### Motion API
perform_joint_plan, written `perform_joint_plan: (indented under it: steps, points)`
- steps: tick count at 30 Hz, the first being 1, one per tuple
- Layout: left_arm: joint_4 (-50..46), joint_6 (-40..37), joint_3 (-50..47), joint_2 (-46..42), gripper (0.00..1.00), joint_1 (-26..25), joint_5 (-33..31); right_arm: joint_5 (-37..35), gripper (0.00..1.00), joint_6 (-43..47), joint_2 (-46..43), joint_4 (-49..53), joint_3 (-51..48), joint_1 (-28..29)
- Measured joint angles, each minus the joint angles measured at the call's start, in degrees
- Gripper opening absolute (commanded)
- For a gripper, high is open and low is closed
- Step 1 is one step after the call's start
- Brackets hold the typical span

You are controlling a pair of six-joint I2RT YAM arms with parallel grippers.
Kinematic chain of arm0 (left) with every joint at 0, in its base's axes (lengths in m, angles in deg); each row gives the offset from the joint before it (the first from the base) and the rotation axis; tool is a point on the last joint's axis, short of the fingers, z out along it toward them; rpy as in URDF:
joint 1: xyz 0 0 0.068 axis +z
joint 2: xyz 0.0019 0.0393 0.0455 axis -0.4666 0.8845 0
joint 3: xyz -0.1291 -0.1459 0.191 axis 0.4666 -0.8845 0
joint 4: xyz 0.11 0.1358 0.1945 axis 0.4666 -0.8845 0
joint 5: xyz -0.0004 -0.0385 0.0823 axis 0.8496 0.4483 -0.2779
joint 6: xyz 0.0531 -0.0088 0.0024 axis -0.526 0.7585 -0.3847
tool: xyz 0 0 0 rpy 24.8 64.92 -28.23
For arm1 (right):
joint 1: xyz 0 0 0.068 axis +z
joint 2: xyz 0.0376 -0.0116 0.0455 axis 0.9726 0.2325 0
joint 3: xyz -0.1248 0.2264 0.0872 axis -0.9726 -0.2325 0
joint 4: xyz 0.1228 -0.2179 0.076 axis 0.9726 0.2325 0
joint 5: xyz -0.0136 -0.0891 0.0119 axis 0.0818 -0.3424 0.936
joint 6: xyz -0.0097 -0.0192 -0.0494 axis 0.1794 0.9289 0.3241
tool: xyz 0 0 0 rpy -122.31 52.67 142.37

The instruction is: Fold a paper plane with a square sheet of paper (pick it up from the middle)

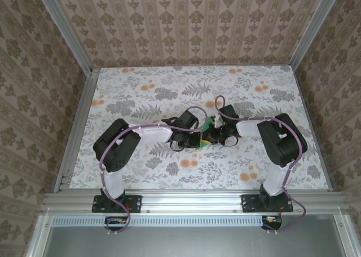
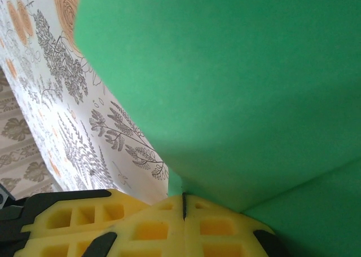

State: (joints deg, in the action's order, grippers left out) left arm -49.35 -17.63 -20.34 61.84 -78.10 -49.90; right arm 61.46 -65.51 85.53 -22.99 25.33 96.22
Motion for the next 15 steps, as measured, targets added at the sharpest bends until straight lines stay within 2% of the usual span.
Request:
perform_joint_plan:
  steps: [6, 15]
  points:
    - [-0.1, 0.0, 0.3, 0.3, 0.04, 0.0, 0.0, 3.0, 0.04, 0.4, 1.3, 0.0, 0.8, -1.9]
    - [-0.3, 0.0, 0.9, 0.7, 0.04, 0.0, 0.2, 0.0, 0.04, 1.0, 2.1, 0.1, 3.1, -4.9]
